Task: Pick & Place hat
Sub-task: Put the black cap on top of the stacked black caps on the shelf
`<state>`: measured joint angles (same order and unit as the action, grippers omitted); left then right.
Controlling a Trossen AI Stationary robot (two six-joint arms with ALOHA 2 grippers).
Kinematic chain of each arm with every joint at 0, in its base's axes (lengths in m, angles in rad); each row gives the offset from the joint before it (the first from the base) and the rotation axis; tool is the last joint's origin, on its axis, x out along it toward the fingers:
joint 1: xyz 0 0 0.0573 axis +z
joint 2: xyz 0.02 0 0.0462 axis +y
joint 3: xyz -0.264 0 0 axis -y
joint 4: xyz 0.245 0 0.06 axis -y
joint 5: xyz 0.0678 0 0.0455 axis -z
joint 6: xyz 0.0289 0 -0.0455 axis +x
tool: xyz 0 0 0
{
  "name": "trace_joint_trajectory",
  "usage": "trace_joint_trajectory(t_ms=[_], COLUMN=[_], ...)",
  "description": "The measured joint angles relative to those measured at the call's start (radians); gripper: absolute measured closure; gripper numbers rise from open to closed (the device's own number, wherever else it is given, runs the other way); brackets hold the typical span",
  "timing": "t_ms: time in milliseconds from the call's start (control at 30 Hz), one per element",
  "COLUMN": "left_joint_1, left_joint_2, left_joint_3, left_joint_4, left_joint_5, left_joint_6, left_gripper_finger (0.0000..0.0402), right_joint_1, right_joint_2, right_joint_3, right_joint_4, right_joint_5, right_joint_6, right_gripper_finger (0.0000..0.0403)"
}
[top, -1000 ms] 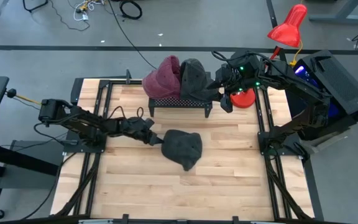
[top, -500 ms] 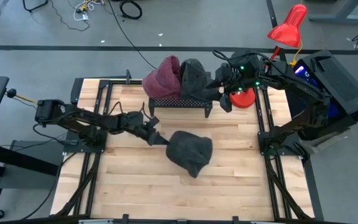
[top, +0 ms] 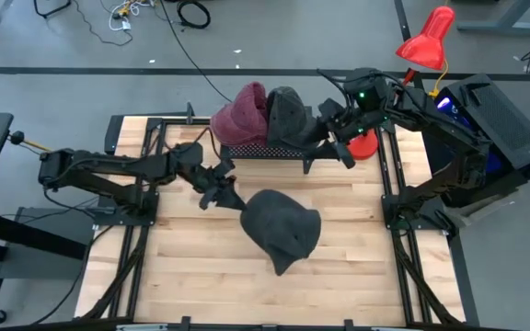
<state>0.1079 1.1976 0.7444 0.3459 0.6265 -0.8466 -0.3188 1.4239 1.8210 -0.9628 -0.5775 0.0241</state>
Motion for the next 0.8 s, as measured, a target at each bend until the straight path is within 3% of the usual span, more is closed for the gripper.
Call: trace_joint_trajectory(t_ms=[133,300,600,800], left_joint_1=[0.000,0.001,0.006,0.007], left_joint_2=[-0.003,-0.002,-0.003,-0.002], left_joint_3=[0.101,0.240,0.456,0.511], left_joint_4=[-0.112,-0.320,-0.566,-0.638], left_joint_5=[0.065,0.030,-0.092,-0.122], left_joint_6=[0.108,0.264,0.496,0.578], left_gripper_finger=[0.0393,0.0393,0.0393,0.0393], right_joint_1=[-0.017,-0.021,-0.022,-0.022], right_joint_2=[0.000,0.000,0.016,0.041], right_joint_3=[0.000,0.000,0.000,0.001], right_joint_4=[0.032,0.055,0.057,0.060], right_joint_5=[-0.130,-0.226,-0.259,-0.294], right_joint_6=[0.015,-0.009,0.041,0.091], right_gripper_finger=[0.0183,0.0183,0.0183,0.0183])
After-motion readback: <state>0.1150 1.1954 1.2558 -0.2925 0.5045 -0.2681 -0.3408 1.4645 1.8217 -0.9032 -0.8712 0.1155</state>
